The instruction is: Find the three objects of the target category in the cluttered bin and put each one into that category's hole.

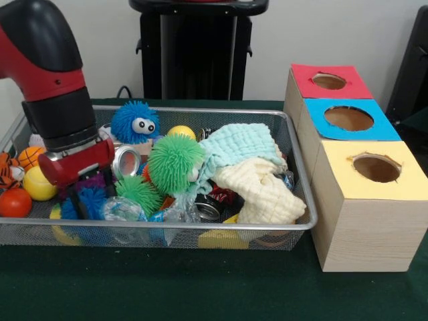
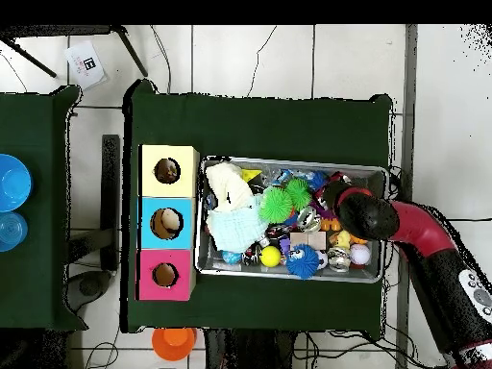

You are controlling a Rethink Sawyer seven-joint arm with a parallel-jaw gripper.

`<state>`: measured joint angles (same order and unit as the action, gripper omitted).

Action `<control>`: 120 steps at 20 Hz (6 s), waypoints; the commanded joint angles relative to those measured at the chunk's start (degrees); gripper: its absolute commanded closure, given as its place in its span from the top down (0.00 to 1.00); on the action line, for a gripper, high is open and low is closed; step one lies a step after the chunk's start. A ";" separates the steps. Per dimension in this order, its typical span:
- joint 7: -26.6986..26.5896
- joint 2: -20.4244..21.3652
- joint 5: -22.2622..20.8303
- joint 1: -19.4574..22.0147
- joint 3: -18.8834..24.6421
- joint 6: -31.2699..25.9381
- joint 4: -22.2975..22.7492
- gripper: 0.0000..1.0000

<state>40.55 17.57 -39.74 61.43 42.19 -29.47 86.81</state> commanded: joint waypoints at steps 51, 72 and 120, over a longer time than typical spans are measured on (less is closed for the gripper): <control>11.07 22.42 14.69 -15.36 -15.70 -2.69 19.58 0.00; 7.80 20.56 15.84 -13.45 -14.92 1.08 22.28 1.00; 8.60 34.40 -6.86 8.50 -19.80 28.99 56.09 1.00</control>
<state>40.57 52.47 -44.31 67.16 19.68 -1.80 143.38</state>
